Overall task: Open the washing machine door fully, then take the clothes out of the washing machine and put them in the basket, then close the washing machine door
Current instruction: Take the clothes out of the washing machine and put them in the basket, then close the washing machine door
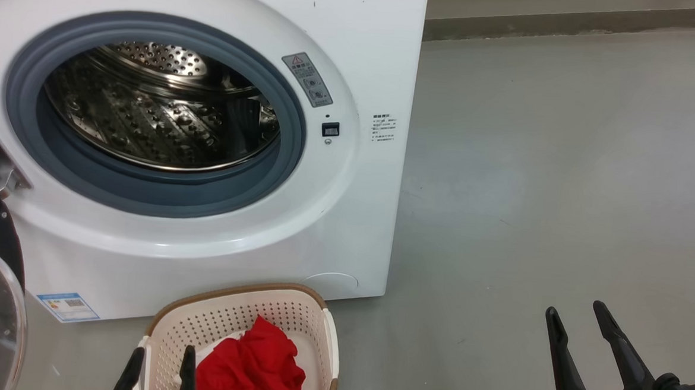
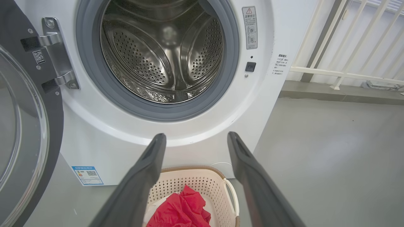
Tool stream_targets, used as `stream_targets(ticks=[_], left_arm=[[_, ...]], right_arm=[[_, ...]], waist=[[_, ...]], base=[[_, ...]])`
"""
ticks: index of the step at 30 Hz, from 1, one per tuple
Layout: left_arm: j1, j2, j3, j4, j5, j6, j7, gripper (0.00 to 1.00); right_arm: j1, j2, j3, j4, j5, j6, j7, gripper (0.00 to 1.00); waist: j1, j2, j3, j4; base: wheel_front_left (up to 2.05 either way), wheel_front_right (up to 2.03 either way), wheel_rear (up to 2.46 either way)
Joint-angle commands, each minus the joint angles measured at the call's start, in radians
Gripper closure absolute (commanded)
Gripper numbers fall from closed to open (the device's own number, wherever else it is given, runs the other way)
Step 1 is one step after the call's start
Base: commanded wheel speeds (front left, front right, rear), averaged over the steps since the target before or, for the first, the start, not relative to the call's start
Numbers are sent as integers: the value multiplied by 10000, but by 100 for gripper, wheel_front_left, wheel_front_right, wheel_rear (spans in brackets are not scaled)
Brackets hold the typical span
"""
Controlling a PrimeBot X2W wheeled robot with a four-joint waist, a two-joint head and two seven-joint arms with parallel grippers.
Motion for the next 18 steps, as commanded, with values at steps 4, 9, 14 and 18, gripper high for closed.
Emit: stream_targets(ticks=[4,9,14,18], left_arm=[[-360,252,344,-219,137,33,-114,0],[-394,251,380,-282,187,102,-115,0],[-400,249,367,-305,225,152,-112,0],[-438,252,316,-335,263,179,-93,0]], right_arm=[[-247,-148,219,-252,-30,62,-9,0],[-288,-148,249,-225,-8,62,-33,0],[-304,-148,216,-214,22,62,-28,0],[-330,-148,200,-259,54,62,-11,0]], waist=[[0,0,9,8],[0,0,41,-14],[0,0,58,-17],[0,0,100,-2]], base=[[0,0,0],[-22,18,4],[-79,65,14],[-138,129,8]])
